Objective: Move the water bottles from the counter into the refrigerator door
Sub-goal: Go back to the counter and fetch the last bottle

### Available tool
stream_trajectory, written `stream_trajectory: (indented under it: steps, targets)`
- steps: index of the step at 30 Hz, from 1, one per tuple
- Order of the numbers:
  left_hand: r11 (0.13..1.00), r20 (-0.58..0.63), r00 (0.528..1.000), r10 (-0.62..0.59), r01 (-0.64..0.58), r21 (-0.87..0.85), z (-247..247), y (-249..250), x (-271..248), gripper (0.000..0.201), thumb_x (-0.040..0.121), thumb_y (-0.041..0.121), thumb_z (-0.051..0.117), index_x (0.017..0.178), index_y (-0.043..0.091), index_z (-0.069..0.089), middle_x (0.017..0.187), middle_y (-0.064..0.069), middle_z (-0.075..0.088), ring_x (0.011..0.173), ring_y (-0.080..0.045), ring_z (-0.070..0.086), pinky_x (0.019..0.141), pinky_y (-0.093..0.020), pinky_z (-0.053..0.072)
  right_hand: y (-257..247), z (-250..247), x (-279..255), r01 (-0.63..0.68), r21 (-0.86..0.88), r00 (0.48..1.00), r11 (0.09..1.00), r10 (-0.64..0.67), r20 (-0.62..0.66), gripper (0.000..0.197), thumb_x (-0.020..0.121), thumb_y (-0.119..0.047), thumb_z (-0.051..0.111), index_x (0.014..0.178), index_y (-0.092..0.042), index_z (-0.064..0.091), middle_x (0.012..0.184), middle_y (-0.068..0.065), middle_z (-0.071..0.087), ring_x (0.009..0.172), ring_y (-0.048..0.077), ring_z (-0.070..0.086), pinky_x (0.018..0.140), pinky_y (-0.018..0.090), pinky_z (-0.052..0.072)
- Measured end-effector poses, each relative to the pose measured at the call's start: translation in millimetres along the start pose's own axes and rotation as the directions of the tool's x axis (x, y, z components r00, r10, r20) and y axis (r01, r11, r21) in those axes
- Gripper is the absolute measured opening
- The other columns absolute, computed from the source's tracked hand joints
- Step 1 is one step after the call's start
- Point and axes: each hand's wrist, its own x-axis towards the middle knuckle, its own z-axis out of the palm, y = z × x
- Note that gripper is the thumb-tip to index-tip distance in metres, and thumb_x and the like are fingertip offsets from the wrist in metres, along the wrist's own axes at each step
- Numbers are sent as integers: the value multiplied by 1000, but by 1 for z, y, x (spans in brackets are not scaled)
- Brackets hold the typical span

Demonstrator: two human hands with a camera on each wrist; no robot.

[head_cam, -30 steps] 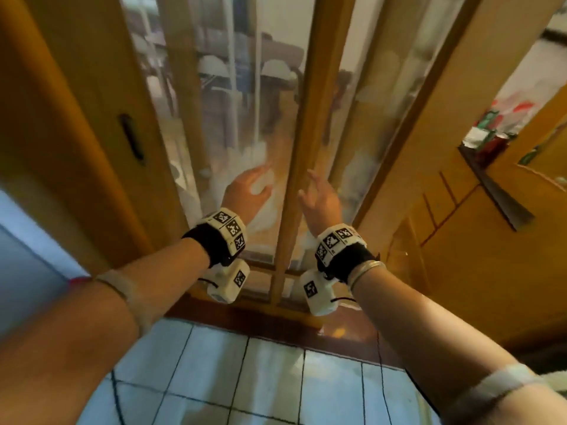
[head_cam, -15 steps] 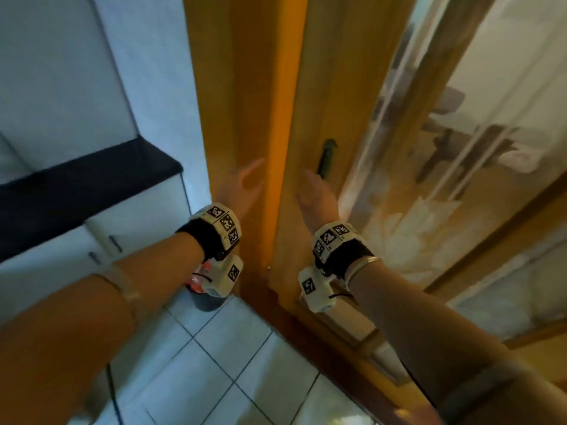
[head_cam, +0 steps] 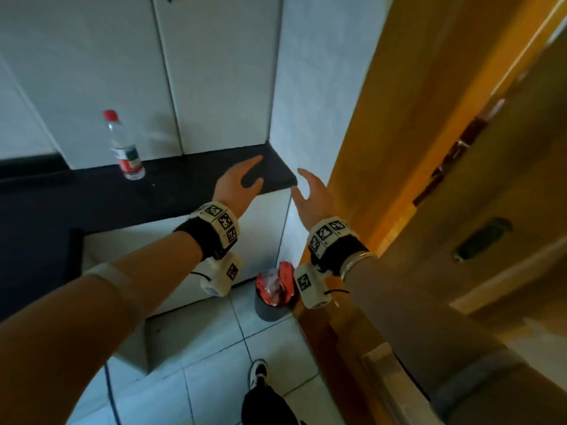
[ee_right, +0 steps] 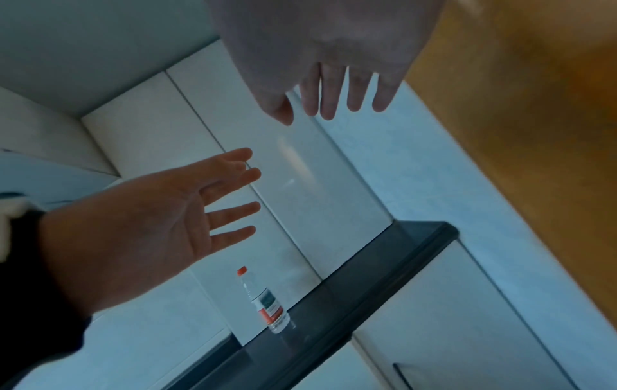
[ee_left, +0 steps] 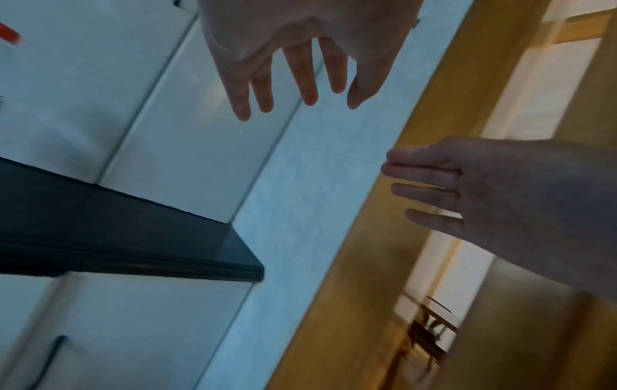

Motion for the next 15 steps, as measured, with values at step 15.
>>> stream_trajectory:
  steps: [15]
  targets:
    - [977,-301,945,-126,170,127,-121,-114,135,48,90,17,56,136,24,45,139,-2,49,128,-18,45,103,-19,29,-84,161,191,288,122,933,950,-307,186,43,93,-17,50,135,-10,44,141,6,47,133,19,41,108,22,27]
